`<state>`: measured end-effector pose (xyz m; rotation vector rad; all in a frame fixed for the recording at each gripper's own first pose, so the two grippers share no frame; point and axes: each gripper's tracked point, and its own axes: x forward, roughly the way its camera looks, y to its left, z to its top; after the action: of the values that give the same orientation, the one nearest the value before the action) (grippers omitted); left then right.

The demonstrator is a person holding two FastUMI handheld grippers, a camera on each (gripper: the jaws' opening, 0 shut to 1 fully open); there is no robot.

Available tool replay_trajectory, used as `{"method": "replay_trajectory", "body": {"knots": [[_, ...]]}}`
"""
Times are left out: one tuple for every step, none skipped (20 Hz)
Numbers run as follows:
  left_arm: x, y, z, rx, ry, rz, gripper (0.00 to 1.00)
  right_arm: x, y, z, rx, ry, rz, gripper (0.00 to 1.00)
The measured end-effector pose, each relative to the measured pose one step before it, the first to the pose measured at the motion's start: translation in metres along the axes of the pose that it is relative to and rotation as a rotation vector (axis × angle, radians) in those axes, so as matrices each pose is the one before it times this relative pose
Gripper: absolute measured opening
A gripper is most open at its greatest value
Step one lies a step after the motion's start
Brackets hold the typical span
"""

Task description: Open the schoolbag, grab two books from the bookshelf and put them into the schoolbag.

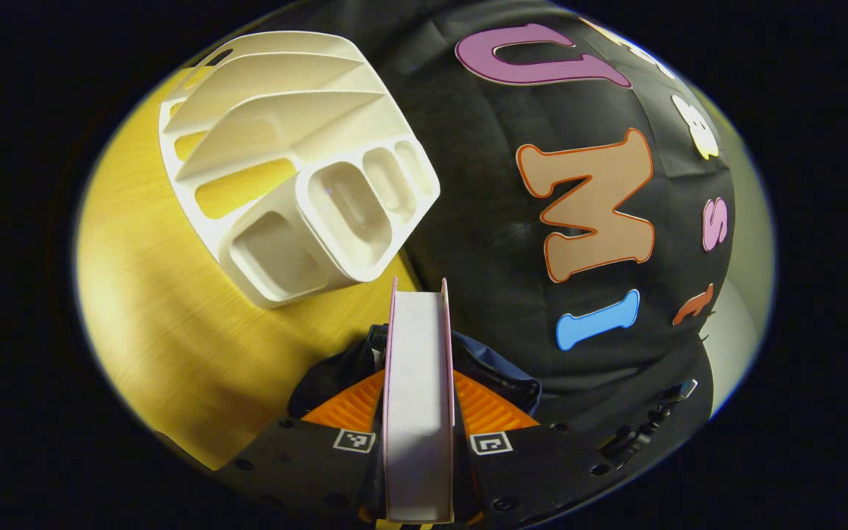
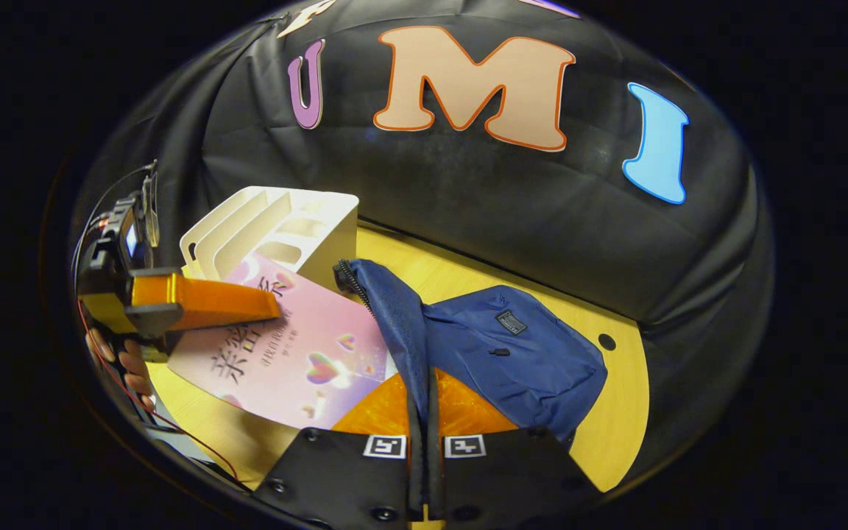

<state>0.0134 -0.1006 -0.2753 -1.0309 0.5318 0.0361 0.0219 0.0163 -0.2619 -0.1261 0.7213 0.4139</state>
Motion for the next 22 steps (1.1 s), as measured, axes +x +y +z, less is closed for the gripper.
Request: {"method": "replay_trajectory", "body": {"knots": [[0.01012,0.00195,-0.00325,-0.00839,-0.01071,-0.00427,0.32,0.00023,0.00005,0.00019,0.00474,-0.00062,0.004,0.05],[0.00257,0.0006,-0.00327,-0.00181,-0.01136,-0.00201,0.34,0.00026,0.00009,0.00042,0.00494,-0.0006,0.00512,0.05],[0.0036,0.00085,-0.00399,0.00436,-0.00596,-0.00397,0.33,-0.00018,0.00021,-0.00005,0.00531,0.00109,0.00466,0.05],[0.00295,0.00107,-0.00445,0.00153,-0.00794,-0.00182,0.32,-0.00024,0.00021,0.00021,0.00514,0.00212,0.00498,0.05],[0.00372,0.00086,-0.00438,-0.00029,-0.00248,-0.00269,0.32,0.00042,0.00018,-0.00035,0.0054,0.00165,0.00477,0.05],[0.00396,0.0,-0.00541,-0.0082,-0.00077,-0.00318,0.32,-0.00009,0.00021,0.0004,0.00412,0.0016,0.00479,0.05],[0.00522,0.0003,-0.00653,-0.01255,0.00425,-0.00237,0.33,0.00019,0.00005,0.00031,0.0019,-0.00026,0.00536,0.05],[0.00269,0.00096,-0.00735,-0.01148,0.01025,-0.00091,0.33,-0.00053,-0.00045,0.001,0.00041,-0.00212,0.0046,0.05],[0.00554,0.00058,-0.00762,-0.0107,0.00916,0.00013,0.33,0.00008,0.00084,0.00055,-0.00107,-0.00198,0.00655,0.04],[-0.00094,0.00025,-0.00763,-0.00478,0.01151,0.00211,0.33,-0.00072,-0.00042,0.00152,-0.00454,-0.00229,0.00484,0.04],[0.00347,0.00235,-0.008,-0.00448,0.0128,0.00202,0.33,-0.00004,0.00056,0.00074,-0.00639,-0.00101,0.00571,0.05],[0.00405,0.00163,-0.00928,-0.00772,0.0162,0.00023,0.35,-0.00074,0.00052,0.00082,-0.00548,-0.00096,0.00547,0.05],[0.00382,0.00152,-0.00714,-0.00866,0.01404,-0.00183,0.34,0.00012,0.00041,-0.00039,-0.00487,-0.00099,0.00616,0.04],[0.0053,0.00012,-0.00486,-0.00733,0.00767,-0.00294,0.34,-0.00059,0.00048,0.00078,-0.0069,0.00037,0.00858,0.04],[0.00472,-0.00094,-0.00575,-0.00471,0.0058,-0.00297,0.35,-0.00062,0.0005,0.00016,-0.01098,-0.00127,0.00713,0.05],[0.00538,-0.0008,-0.00165,-0.00464,0.00253,-0.00401,0.35,-0.00182,-0.00003,0.0002,-0.01146,-0.00033,0.00492,0.05],[0.00694,-0.00193,-0.00291,0.00101,0.00656,-0.00458,0.34,-0.00269,0.00062,-0.00087,-0.00742,-0.00307,0.00713,0.05],[0.00432,0.00152,-0.0043,0.00108,0.00921,-0.00384,0.35,-0.00256,0.00005,-0.001,-0.0015,-0.0028,0.00403,0.06],[0.00714,-0.00047,-0.00402,0.00152,0.00641,-0.00315,0.35,-0.00183,-0.00039,-0.00074,0.00368,-0.00024,0.00642,0.04],[0.00517,-0.00046,-0.00532,0.00062,0.00875,-0.00229,0.34,-0.00361,0.00087,-0.00005,0.00669,-0.00089,0.00724,0.04],[0.01086,-0.00023,-0.0028,0.00169,0.01411,-0.00054,0.35,-0.00208,0.00011,0.00041,0.005,-0.0006,0.00738,0.05],[0.00423,-0.00015,-0.00339,0.00184,0.01329,-0.00254,0.33,-0.00185,0.00032,-0.00023,0.00217,-0.00014,0.0064,0.04]]}}
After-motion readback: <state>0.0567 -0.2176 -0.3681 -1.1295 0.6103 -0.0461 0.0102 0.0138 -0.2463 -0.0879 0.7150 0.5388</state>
